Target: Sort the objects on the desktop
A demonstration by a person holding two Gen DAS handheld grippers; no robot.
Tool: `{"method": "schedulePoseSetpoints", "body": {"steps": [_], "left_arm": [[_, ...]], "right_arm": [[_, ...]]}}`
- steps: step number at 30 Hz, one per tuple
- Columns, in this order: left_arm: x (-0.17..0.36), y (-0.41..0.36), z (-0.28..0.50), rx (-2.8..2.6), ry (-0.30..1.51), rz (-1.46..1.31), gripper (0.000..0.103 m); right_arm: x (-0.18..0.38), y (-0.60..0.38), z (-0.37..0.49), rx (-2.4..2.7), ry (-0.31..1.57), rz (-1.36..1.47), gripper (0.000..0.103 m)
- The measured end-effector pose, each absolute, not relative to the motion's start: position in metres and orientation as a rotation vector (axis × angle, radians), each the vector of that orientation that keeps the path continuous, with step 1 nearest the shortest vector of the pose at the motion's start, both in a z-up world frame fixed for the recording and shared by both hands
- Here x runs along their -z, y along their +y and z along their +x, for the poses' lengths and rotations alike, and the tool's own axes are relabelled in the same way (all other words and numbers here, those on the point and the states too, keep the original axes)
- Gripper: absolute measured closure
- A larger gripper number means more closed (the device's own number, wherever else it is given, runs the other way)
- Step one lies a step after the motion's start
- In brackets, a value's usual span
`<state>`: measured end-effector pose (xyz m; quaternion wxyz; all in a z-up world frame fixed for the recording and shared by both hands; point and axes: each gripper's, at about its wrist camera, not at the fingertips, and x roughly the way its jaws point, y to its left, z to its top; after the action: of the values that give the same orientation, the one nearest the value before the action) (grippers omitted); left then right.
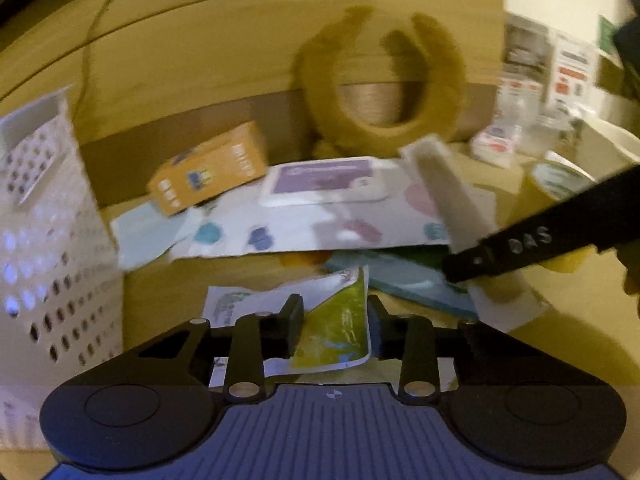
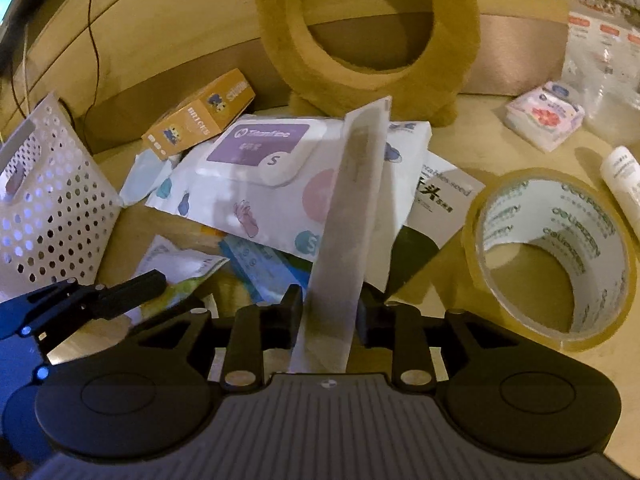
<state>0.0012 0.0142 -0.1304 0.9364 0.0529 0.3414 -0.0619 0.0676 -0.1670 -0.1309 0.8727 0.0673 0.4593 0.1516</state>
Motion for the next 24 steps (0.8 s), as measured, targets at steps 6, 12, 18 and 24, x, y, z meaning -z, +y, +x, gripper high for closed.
{"method": "schedulePoseSetpoints", "body": {"steps": [6,12,18,24], "left_arm": [[0.109,0.019,-0.004,0.108,0.642,0.08,0.093],[0.087,0.014,-0.008,0.113,0.599,0.058,0.101],[0.059,0.008,-0.013,0.13,0.546,0.046,0.103],[0.041,0.003,-0.017,0.123,0.514,0.061,0.103]], "right_arm": [[0.125,-0.15,0.059,-0.354,0.92,0.028,0.098],[0.105,-0.148,0.05,-0.401,0.867,0.036,0.099],[0.085,-0.149,0.046,-0.426,0.813,0.051,0.099],[0.071,-0.148,0.042,-0.444,0.768,0.058,0.099]]}}
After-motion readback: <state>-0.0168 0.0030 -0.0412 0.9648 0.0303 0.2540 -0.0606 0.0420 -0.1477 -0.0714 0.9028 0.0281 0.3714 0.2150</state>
